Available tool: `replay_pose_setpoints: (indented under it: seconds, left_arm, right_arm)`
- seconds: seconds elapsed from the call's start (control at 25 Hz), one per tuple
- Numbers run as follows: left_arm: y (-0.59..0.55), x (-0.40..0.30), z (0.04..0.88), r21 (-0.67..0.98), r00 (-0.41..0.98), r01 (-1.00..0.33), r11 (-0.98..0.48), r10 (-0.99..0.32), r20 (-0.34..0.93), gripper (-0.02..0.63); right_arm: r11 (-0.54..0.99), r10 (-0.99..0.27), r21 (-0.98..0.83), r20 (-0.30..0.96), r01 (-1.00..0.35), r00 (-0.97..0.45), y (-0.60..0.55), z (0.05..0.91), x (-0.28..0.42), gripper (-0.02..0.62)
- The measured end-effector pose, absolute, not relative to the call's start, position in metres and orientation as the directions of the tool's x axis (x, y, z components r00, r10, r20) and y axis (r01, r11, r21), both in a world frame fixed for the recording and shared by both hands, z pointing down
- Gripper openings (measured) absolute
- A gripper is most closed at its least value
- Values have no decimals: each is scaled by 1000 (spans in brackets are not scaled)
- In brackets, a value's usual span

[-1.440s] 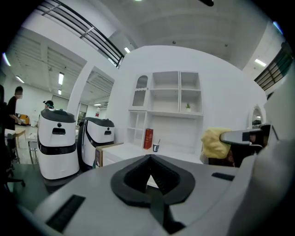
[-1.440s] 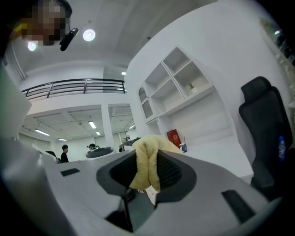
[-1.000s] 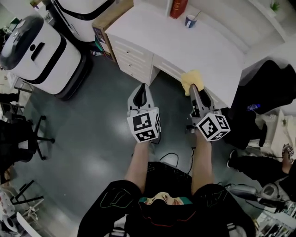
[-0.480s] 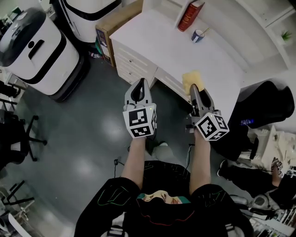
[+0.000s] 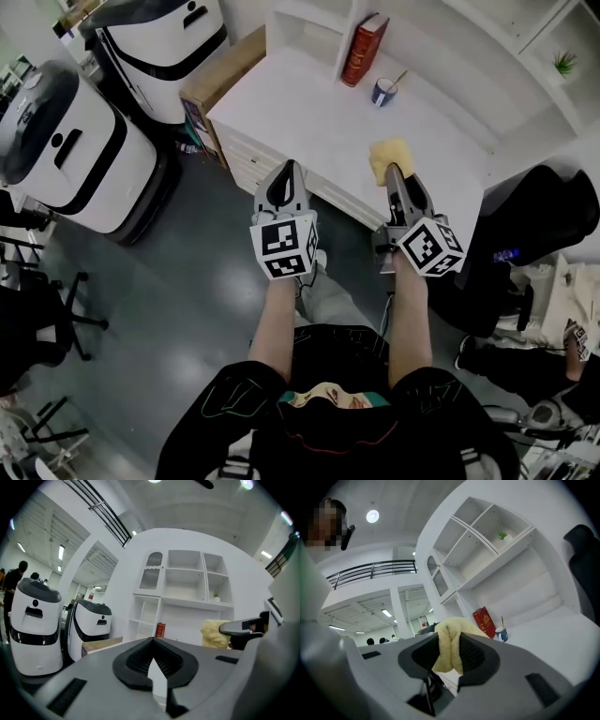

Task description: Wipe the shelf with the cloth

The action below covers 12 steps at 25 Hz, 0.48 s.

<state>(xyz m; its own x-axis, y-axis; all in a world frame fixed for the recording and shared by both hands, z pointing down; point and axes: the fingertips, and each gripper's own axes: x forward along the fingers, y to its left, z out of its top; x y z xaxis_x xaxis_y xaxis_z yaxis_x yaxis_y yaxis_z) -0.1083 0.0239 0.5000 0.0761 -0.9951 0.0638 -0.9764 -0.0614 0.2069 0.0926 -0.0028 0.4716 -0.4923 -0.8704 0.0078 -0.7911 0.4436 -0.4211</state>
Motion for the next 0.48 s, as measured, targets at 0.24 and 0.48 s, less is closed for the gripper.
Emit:
replay_pose_setpoints:
  seconds: [0.24, 0.48]
  left_arm:
    - [-44, -136, 488, 145, 16, -989, -6, -998, 68, -2]
    - [-110, -137, 472, 95, 13, -995, -7, -998, 61, -2]
  right_arm:
    - [505, -830, -446, -16, -739, -558, -82, 475, 58, 109]
    - [520, -821, -457, -34, -721, -570, -161, 463, 48, 109]
